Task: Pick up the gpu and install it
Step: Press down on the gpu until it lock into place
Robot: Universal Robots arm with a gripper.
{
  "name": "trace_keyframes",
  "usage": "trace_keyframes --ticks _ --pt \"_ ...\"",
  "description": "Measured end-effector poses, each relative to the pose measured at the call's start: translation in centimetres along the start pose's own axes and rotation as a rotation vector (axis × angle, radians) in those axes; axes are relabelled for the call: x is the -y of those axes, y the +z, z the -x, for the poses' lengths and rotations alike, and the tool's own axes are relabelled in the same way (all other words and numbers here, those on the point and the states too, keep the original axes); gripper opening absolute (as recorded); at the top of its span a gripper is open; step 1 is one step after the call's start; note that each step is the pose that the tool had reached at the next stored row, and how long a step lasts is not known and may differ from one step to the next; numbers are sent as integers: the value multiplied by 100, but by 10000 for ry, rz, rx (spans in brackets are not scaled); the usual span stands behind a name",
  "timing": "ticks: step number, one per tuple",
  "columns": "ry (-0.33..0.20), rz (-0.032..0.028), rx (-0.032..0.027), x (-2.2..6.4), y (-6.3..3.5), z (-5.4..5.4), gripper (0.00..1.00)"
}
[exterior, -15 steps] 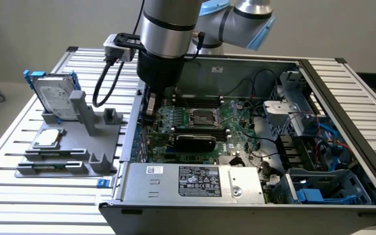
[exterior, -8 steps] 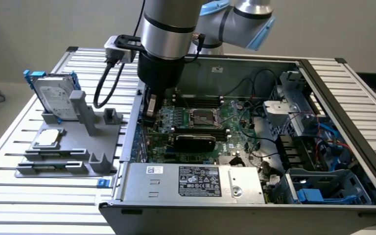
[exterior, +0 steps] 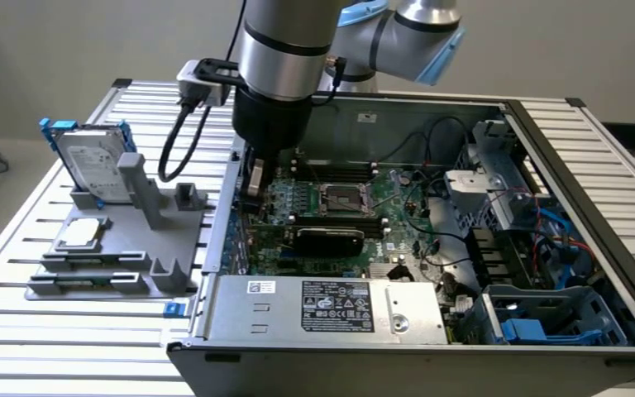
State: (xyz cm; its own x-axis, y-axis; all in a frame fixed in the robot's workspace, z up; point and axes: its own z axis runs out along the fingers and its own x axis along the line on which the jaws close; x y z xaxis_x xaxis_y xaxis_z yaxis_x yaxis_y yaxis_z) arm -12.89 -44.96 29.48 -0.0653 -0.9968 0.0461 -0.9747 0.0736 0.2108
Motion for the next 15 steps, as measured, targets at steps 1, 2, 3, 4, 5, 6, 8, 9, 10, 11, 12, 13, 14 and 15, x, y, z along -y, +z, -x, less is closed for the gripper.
trace_keyframes --ticks 1,2,3,4,5,6,8,9,10,11,12,13,14,15 --pt "2 1 0 2 0 2 11" --pt "3 2 0 7 -1 3 11" --pt "6 1 3 14 -2 4 11" --pt "4 -5 9 28 -2 6 11" --pt "2 -3 -2 44 -10 6 11" --pt "4 -1 -9 57 -19 6 11" --pt "4 -1 -11 84 -34 8 11" --pt "3 -1 -11 97 -42 9 11" --pt "4 -1 -11 110 -50 9 11" --pt "3 -1 -11 123 -57 10 11" --pt "4 -3 -12 134 -63 11 11" --pt "4 -7 -11 146 -66 11 11" --pt "4 -20 -11 157 -70 12 11" --pt "5 -45 -9 168 -73 13 11"
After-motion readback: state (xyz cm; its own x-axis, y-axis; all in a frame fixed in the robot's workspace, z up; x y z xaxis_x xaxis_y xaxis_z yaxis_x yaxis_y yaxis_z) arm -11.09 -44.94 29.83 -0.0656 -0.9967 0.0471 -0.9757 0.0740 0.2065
